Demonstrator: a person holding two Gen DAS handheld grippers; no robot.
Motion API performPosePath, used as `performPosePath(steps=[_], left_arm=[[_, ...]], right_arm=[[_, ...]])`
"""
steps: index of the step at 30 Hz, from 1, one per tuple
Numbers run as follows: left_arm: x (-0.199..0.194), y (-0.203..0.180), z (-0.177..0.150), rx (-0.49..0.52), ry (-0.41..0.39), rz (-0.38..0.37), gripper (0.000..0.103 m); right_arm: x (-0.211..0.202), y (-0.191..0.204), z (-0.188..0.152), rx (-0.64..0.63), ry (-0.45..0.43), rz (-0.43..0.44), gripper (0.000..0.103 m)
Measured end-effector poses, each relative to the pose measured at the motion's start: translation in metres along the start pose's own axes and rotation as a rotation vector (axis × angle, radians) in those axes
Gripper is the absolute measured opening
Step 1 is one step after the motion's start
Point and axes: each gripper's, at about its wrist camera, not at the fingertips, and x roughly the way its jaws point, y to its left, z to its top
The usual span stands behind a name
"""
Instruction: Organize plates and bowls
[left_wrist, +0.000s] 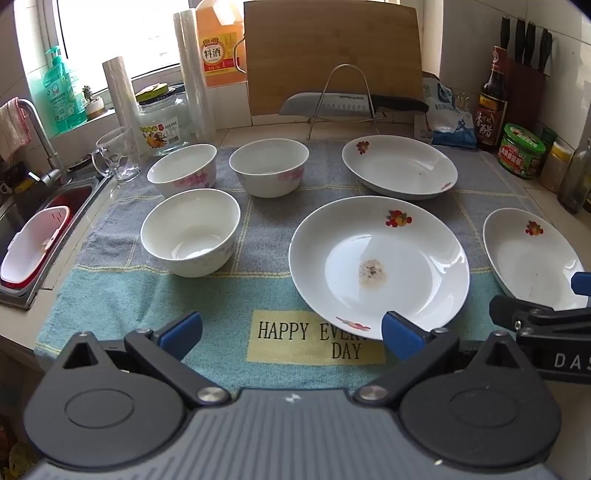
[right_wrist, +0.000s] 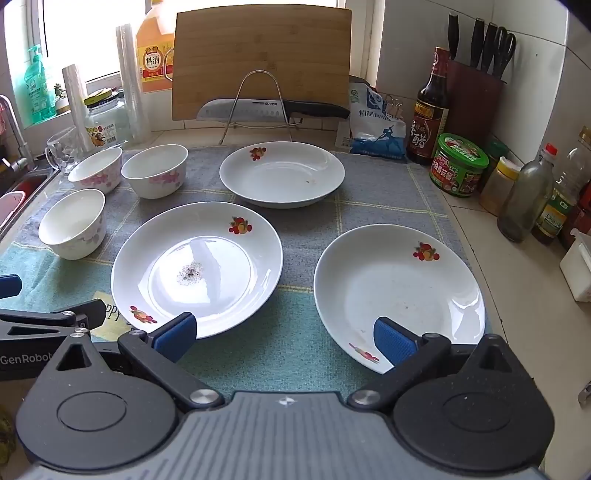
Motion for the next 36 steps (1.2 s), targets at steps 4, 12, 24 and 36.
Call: performPosePath(steps=[4, 12, 24, 36], left_arm=[[-0.0012, 0.0005, 0.0014, -0.008, -0.008, 0.001, 0.102], [-0.0027, 0.0044, -0.0044, -0.012, -0.024, -0.006, 0.102], [-0.0075, 0.0023, 0.0017, -0.009, -0.024, -0.005, 0.102], [-0.0081, 0.0022, 0.0026, -0.007, -0.026, -0.004, 0.102]], right_arm=[[-0.0003, 0.0005, 0.0004, -0.003, -0.003, 0.000, 0.103], [-0.0027, 0.0015, 0.0012, -0.006, -0.009, 0.000, 0.103], [-0.0049, 0.0011, 0.0026, -0.011, -0.017, 0.000, 0.103], [-0.0057, 0.0011, 0.0031, -0.013, -0.020, -0.002, 0.103]])
